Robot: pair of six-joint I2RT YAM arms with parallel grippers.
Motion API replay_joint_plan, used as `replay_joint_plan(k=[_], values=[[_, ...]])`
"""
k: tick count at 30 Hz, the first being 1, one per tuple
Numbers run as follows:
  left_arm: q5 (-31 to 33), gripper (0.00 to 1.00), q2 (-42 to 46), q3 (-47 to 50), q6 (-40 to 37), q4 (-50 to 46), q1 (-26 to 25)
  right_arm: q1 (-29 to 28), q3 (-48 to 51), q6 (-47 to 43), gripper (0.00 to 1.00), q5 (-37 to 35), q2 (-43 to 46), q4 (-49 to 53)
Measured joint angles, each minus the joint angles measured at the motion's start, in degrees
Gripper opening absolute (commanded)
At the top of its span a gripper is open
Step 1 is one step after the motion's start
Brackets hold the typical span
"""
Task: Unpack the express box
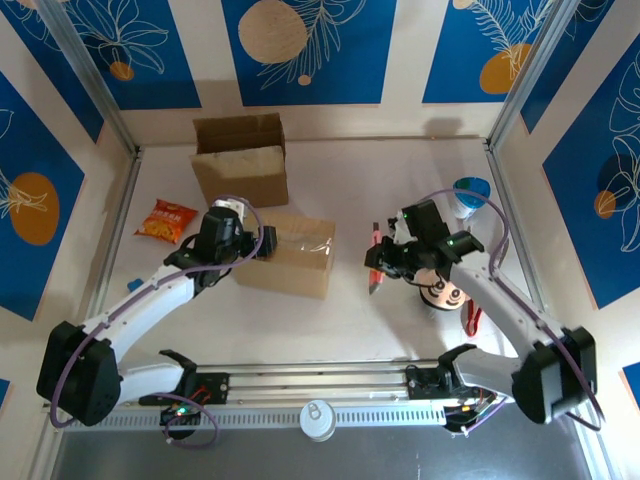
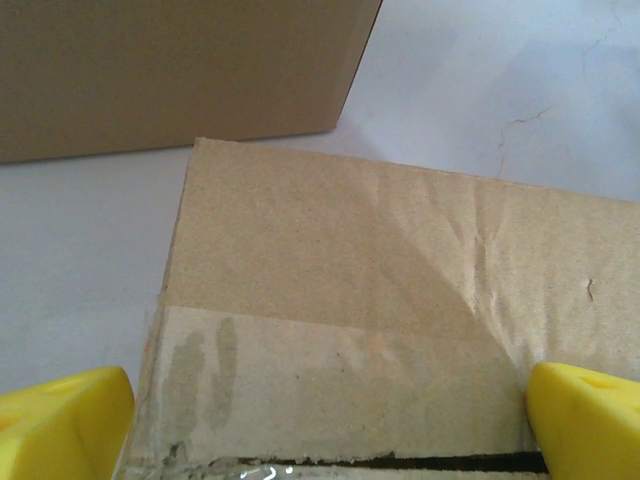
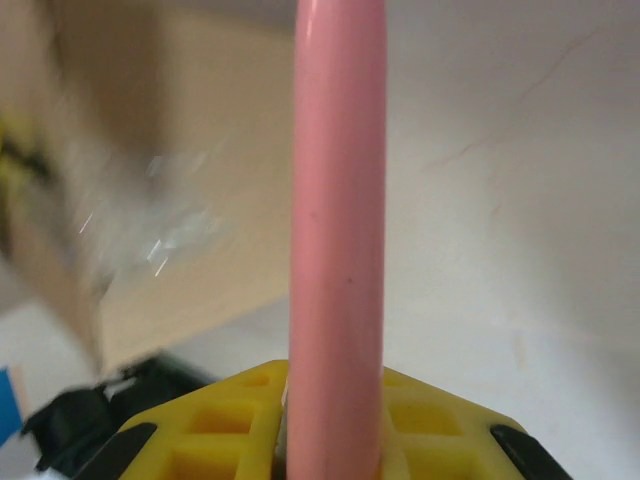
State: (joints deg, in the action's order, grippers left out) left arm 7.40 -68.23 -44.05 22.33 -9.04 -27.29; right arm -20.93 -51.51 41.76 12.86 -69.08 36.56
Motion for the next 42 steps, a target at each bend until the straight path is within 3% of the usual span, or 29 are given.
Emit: replay_joint_plan(k=[6, 15, 25, 38, 42], values=[[0.4, 1.0, -0.3, -3.5, -1.8, -4.4, 0.0, 5.2, -0.1, -2.3, 0.0, -3.0, -14.8, -9.1], [0.6, 1.0, 0.3, -7.6, -3.7, -10.1, 0.0, 6.6, -5.6, -2.7, 0.0, -6.7, -29.6, -16.4], [-1.2, 1.0, 5.9, -13.8, -4.9, -17.4, 0.0, 9.0, -1.9, -0.4, 0.0, -5.9, -32.5, -25.0], [-2.5, 1.0, 9.7, -15.0, -4.9, -24.4, 0.0, 10.7, 2.7, 3.4, 0.0, -1.7, -31.9, -32.8], [-3.2, 1.0, 9.7, -15.7, -4.7, -26.7, 0.0, 10.8, 2.7, 4.4, 0.2, -1.5, -31.9, -32.7]])
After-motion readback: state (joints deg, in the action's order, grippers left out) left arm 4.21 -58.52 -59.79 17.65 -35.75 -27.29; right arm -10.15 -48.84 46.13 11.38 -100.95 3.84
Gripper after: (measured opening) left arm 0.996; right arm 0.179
